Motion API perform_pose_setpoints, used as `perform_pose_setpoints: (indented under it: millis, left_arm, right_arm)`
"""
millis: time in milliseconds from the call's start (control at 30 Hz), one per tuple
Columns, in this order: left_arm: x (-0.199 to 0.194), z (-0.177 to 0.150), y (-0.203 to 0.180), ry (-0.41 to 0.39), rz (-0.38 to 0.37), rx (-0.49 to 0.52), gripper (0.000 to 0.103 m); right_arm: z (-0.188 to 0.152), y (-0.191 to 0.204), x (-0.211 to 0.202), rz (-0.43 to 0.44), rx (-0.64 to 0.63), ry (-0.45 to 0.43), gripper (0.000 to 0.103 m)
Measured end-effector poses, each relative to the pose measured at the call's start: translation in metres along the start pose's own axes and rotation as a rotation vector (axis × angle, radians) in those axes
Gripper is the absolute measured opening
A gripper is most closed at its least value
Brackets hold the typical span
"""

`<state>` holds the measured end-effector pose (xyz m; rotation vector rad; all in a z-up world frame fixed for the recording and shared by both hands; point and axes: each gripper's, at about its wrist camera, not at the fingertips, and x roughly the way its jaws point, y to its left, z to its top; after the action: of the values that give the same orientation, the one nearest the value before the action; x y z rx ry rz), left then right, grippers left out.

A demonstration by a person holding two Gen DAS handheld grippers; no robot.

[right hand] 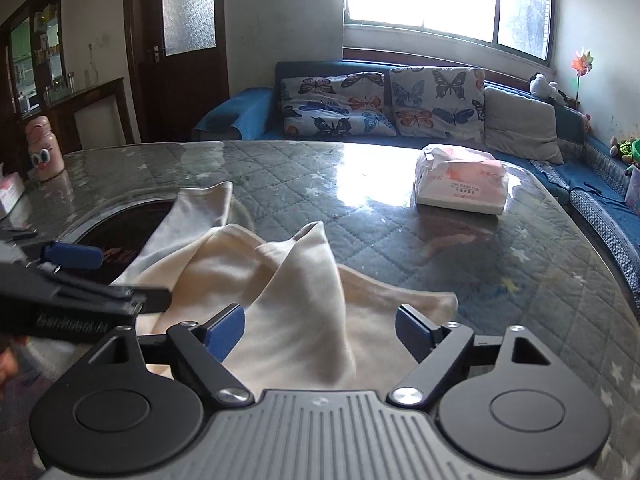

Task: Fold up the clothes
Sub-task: 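Grasp a sweatshirt edge with the left gripper while the right gripper grasps another edge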

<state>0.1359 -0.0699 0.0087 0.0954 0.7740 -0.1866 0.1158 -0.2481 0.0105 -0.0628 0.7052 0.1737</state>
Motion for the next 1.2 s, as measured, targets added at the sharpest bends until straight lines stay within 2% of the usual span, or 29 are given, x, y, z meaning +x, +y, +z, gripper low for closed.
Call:
perform_pose_setpoints:
  millis: [200,233,300,367,400,467,567,700,1000,1200]
  left_arm:
    - [0.008,0.003,0.006,0.014,-0.005,0.000,0.065]
    - [0.009,0.003,0.007,0.013,-0.009,0.000,0.059]
    - [0.010,0.003,0.009,0.013,-0.014,0.000,0.055]
    - [0.011,0.003,0.011,0.014,-0.019,0.000,0.040]
    - [0.012,0.003,0.012,0.015,-0.026,-0.002,0.038]
    - [0.011,0.002,0.014,0.013,-0.033,-0.007,0.026]
    - [0.006,0.001,0.016,0.001,-0.038,-0.011,0.015]
    - [-0.006,0.000,0.021,-0.022,-0.040,-0.033,0.007]
    - [-0.054,-0.015,0.050,-0.096,-0.012,-0.103,0.002]
    - [-0.081,-0.031,0.072,-0.113,0.016,-0.149,0.001]
  right_arm:
    - [0.010,-0.003,0.030,0.026,-0.008,0.035,0.074]
    - [0.011,-0.003,0.035,0.034,-0.009,0.043,0.070]
    - [0.012,-0.002,0.042,0.049,-0.010,0.057,0.065]
    - [0.011,-0.002,0.044,0.055,-0.011,0.062,0.051]
    - [0.011,-0.002,0.043,0.054,-0.010,0.061,0.048]
    - [0.011,-0.003,0.041,0.053,-0.008,0.059,0.033]
    - [0.010,-0.005,0.039,0.052,-0.006,0.057,0.020]
    - [0.010,-0.007,0.031,0.045,-0.006,0.044,0.009]
    - [0.001,-0.026,-0.029,-0.034,0.007,-0.065,0.005]
    - [-0.007,-0.035,-0.056,-0.063,0.003,-0.089,0.005]
